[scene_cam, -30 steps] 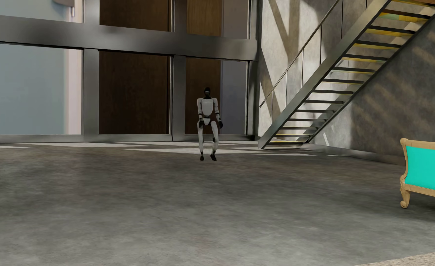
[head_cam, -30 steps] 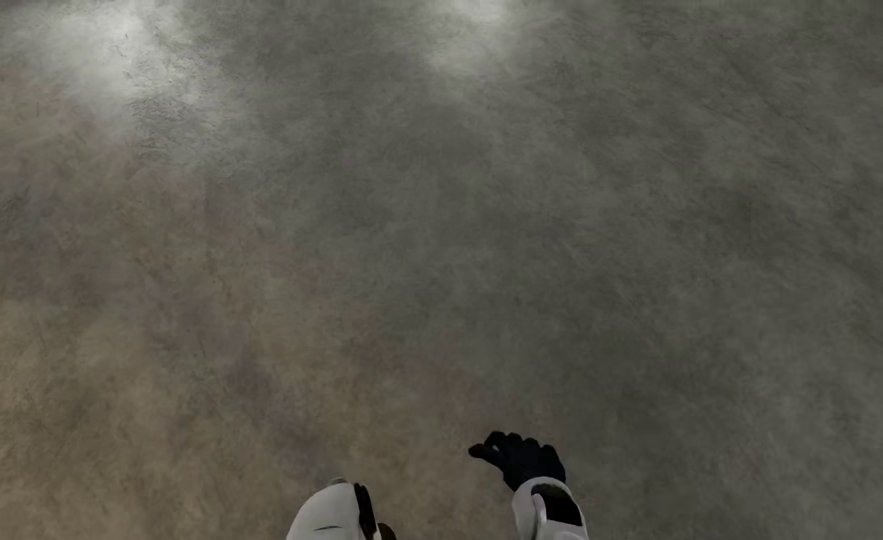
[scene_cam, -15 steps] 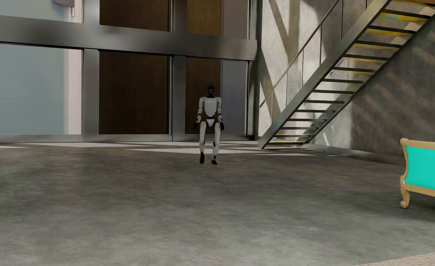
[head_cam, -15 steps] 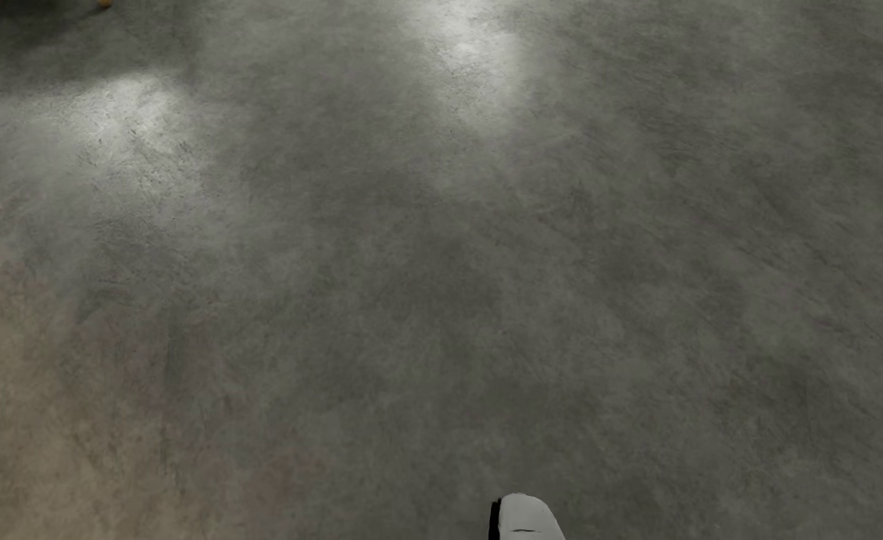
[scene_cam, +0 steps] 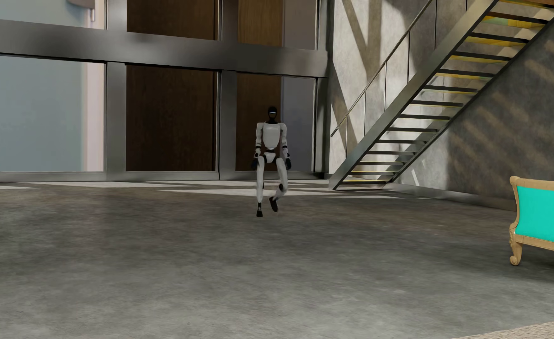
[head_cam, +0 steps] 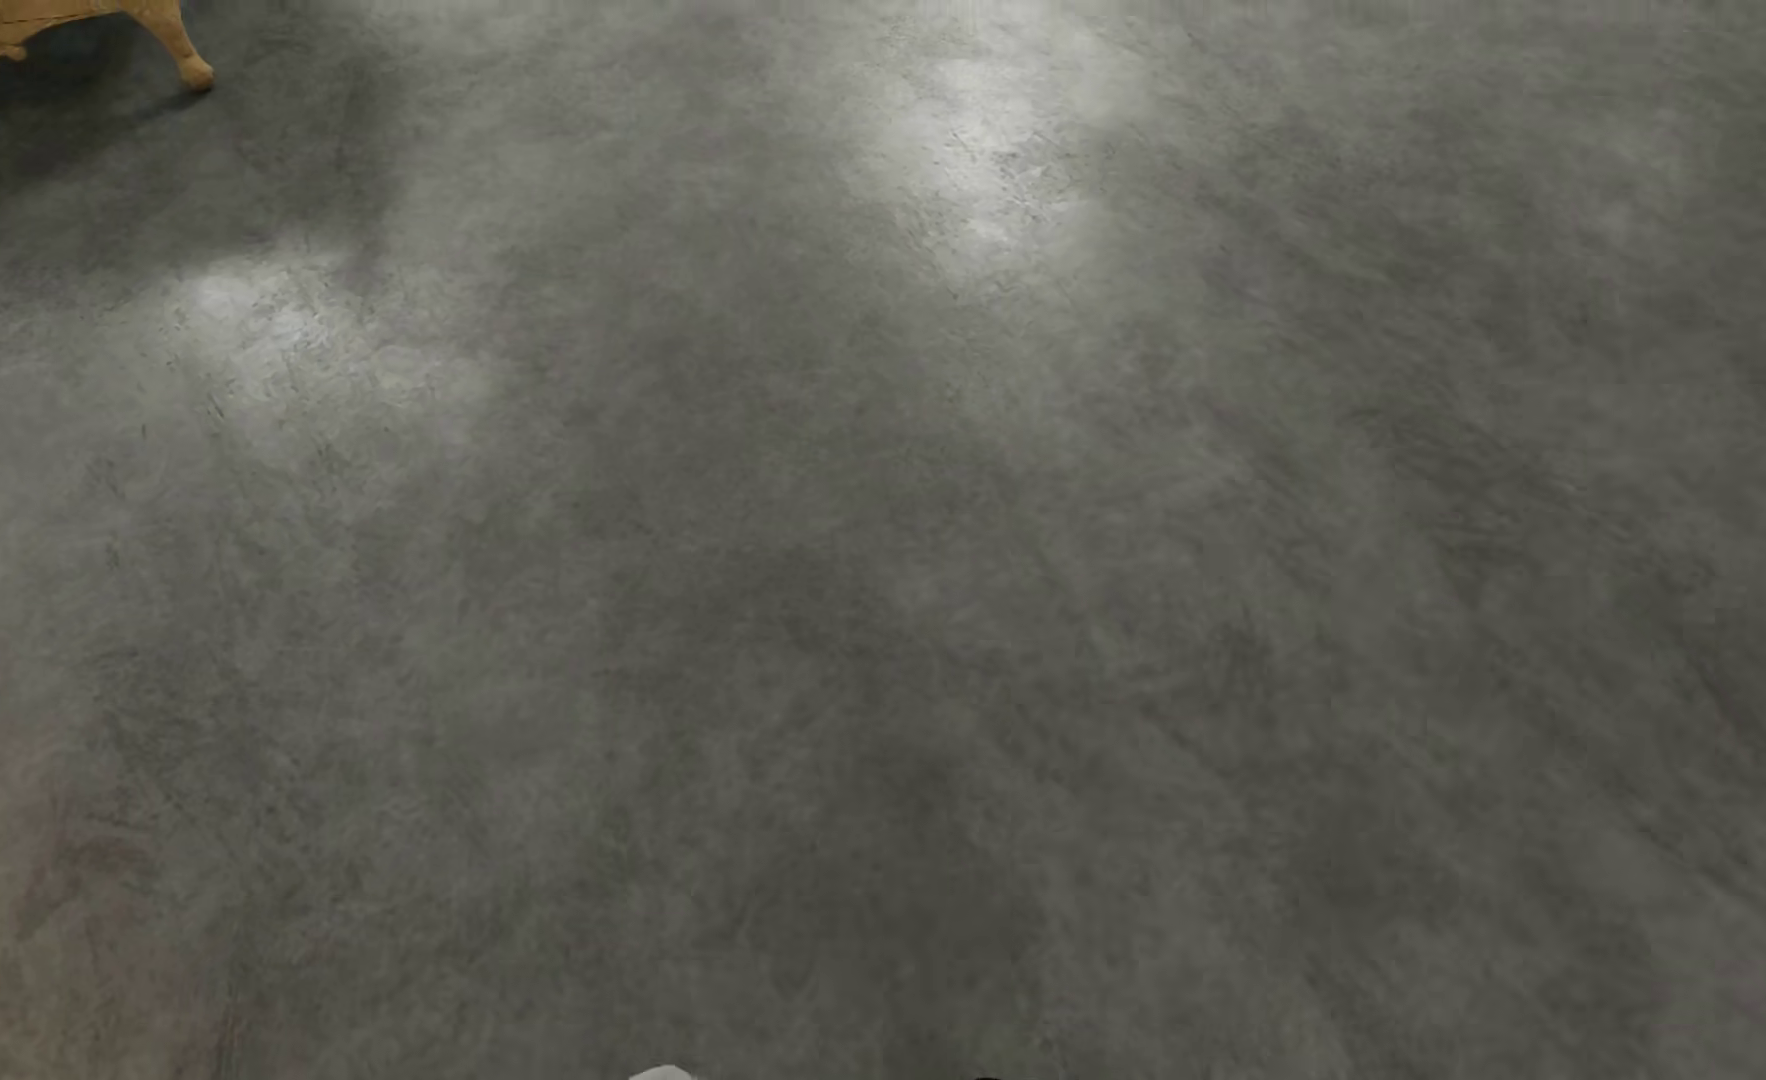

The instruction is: Move towards the blue bench

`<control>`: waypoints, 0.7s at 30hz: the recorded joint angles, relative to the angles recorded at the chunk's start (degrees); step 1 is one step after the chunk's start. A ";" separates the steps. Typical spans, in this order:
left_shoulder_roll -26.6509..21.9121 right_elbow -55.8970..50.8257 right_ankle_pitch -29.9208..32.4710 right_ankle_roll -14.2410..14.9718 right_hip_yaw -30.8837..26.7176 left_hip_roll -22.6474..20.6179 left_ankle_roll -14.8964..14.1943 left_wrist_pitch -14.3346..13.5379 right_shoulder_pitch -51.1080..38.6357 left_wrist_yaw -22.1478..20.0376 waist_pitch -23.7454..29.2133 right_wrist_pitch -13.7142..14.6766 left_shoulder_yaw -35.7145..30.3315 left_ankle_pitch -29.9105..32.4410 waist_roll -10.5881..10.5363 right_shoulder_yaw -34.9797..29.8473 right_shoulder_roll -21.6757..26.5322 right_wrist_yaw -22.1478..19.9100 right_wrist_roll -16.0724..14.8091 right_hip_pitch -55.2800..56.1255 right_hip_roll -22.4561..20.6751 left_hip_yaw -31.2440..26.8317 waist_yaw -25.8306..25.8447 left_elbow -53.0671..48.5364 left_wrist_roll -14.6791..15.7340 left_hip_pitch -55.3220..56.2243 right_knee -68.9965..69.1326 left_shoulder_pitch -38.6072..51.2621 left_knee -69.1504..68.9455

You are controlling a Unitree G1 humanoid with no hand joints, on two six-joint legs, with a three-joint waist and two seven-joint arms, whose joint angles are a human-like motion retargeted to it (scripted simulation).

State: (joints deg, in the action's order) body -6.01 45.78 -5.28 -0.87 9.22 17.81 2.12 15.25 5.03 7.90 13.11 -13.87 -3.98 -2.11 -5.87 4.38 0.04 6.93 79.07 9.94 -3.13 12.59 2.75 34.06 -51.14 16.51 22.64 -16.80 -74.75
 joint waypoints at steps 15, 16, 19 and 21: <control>7.57 -5.92 7.81 2.60 -3.93 -14.24 8.90 -3.62 -15.17 -3.16 -1.49 -0.74 12.72 -9.93 6.32 -12.49 8.86 -9.83 -20.94 -5.35 11.89 9.89 -4.94 4.15 -7.39 -0.46 54.57 -6.56 39.35; 8.31 -2.83 7.63 3.42 -3.20 -16.86 8.24 -4.07 -11.09 -5.19 -1.64 -2.98 13.57 -11.10 6.83 -11.55 8.30 -8.47 -20.73 -0.39 13.01 8.23 -4.43 2.45 -6.02 -5.01 55.57 -5.03 42.31; 8.20 3.34 6.31 1.20 -1.29 -22.62 6.26 -6.67 3.44 -6.21 -2.50 -4.52 10.85 -15.10 7.54 -11.29 7.36 -3.38 -18.78 11.15 14.19 0.19 -2.54 -2.99 -1.47 -17.14 42.17 -0.23 49.52; 6.06 8.02 7.00 -0.83 3.13 -24.28 5.12 -6.64 10.72 -6.29 -3.03 0.37 6.51 -18.82 7.88 -14.33 8.18 4.62 -13.81 12.95 16.03 -5.45 -1.21 -6.81 -0.26 -24.45 19.23 3.48 52.58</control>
State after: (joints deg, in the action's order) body 0.05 53.80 1.72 -1.71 12.35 -6.47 7.24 8.62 15.74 1.62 10.08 -13.50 2.53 -20.93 2.01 -9.96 8.22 11.55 65.26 22.89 12.90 7.14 1.54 27.25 -51.40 -7.94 41.87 -13.32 -22.17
